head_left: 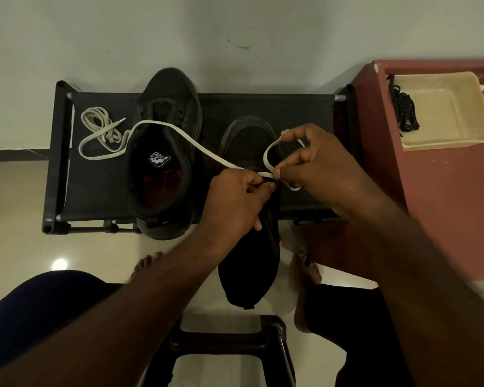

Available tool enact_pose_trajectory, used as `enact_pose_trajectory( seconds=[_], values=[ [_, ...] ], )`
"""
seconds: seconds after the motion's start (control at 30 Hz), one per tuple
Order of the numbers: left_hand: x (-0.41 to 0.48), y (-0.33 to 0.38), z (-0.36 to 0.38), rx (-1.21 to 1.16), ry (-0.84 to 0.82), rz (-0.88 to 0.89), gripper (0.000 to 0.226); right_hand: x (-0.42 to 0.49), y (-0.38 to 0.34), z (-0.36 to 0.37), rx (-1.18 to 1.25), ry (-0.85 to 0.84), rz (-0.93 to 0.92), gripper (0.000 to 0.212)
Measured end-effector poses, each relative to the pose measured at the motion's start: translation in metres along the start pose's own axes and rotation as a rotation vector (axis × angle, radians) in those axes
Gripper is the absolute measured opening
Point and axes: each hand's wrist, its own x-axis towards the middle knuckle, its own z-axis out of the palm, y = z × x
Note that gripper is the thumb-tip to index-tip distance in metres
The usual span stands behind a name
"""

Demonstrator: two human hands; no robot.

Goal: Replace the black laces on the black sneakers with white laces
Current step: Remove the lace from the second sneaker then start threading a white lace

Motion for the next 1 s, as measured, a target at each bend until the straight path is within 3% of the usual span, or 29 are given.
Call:
enact_pose_trajectory(
  seconds=[0.17,0.4,0.57,0.7,0.87,1.0],
  values=[
    [0.0,0.0,-0.002,0.0,-0.015,0.011,0.013,0.0,-0.001,0.0,0.049,-0.047,0.045,0.038],
    [0.002,-0.001,0.001,0.0,0.011,0.015,0.015,0.001,-0.001,-0.001,-0.026,0.055,0.023,0.025],
    [0.002,-0.001,0.003,-0.006,0.008,-0.004,0.015,0.0,-0.001,-0.004,-0.105,-0.018,0.012,0.016],
    [0.005,-0.002,0.002,-0.003,0.005,-0.001,0.015,-0.002,0.004,-0.01,-0.128,0.063,0.007,0.006],
    [0.008,-0.002,-0.001,0.0,-0.004,-0.011,0.022,-0.002,0.005,-0.005,-0.156,-0.004,0.032,0.005],
    [0.007,-0.002,-0.003,-0.02,-0.046,-0.009,0.017,0.002,0.005,0.004,-0.078,0.088,0.053,0.02]
  ],
)
